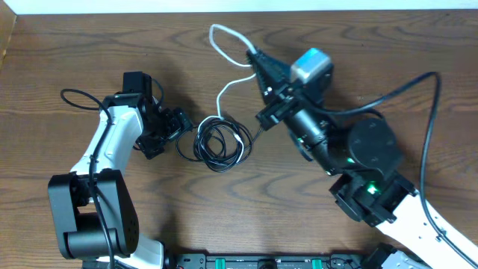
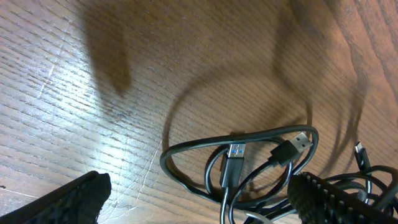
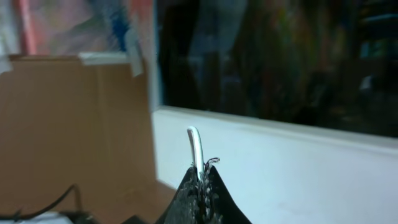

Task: Untangle cables
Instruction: 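Pull the white cable up and rightward out of the bundle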

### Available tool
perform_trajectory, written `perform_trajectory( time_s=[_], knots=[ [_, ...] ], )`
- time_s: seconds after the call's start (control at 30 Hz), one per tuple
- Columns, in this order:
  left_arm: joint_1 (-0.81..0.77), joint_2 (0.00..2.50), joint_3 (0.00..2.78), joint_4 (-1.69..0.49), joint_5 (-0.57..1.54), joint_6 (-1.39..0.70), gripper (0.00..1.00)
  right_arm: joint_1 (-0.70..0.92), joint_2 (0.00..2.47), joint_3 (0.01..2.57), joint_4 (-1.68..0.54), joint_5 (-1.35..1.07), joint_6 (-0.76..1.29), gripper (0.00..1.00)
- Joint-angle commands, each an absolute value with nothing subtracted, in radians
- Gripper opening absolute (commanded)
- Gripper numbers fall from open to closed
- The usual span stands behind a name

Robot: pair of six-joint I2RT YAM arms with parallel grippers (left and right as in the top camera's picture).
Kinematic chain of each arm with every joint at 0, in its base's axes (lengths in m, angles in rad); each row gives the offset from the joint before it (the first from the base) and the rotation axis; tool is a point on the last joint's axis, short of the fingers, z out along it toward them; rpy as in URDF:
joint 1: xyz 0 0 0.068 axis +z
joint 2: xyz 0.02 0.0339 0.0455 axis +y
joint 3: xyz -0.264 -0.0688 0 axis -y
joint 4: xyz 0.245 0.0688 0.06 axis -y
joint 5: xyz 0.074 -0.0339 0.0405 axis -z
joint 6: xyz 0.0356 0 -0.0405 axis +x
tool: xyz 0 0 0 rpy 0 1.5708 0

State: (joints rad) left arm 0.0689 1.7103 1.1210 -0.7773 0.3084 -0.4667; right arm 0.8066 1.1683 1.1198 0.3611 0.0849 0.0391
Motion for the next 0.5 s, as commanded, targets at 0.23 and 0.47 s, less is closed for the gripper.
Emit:
perform_trajectory(
  time_s=[0.23,0.47],
  knots=[
    [0.071,1.721,1.114,-0.779,0.294,-0.453,0.96,0.722,0.98,1.131,0.367,0.49,-0.113,0.01],
    [0.071,1.721,1.114,-0.779,0.294,-0.453,0.96,0.624,0.89,1.131,0.4,0.657,-0.221,0.01]
  ],
)
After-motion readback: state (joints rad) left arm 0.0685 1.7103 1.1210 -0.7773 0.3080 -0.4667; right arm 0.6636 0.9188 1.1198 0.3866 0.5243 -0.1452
